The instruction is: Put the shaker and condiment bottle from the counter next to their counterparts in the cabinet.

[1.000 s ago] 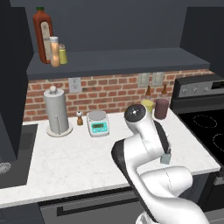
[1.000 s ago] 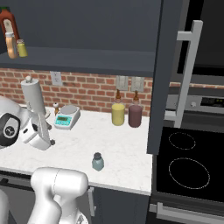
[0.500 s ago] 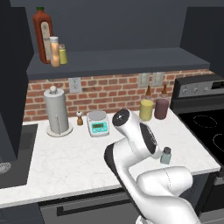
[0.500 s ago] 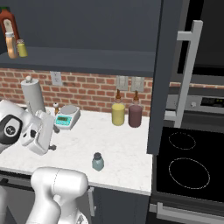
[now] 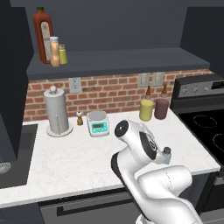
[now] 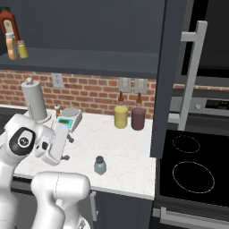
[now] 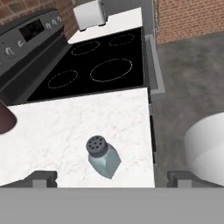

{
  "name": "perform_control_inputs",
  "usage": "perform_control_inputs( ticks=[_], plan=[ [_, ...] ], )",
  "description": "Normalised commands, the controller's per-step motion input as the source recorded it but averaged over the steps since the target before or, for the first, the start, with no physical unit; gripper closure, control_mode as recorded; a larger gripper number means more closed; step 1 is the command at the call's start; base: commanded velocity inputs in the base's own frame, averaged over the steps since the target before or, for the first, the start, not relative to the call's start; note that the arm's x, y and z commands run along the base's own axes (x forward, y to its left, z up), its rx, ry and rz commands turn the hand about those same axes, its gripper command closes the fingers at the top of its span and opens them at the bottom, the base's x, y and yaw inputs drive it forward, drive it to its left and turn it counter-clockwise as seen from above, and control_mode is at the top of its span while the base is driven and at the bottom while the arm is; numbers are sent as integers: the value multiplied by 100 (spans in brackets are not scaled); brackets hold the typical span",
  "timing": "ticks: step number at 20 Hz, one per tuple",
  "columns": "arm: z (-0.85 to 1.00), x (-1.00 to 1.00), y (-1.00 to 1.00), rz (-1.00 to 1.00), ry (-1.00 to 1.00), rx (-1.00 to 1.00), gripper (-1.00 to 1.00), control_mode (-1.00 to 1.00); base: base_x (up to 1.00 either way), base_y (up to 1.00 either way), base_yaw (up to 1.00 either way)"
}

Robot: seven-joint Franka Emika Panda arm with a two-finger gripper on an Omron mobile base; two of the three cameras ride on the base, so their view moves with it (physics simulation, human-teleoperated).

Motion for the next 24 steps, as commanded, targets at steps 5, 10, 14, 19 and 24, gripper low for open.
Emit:
perform_control_inputs(
  ticks=[5,10,14,19,24],
  plan=[
    [-5,9,-18,0,-1,-4,-100,-100,0,0,0],
    [0,13,-13,0,1,0,-100,-100,0,0,0],
    [-3,18,-39,0,4,3,-100,-100,0,0,0],
    [-14,22,-51,0,3,6,-100,-100,0,0,0],
    [-26,13,-48,-1,3,5,-100,-100,0,0,0]
  ],
)
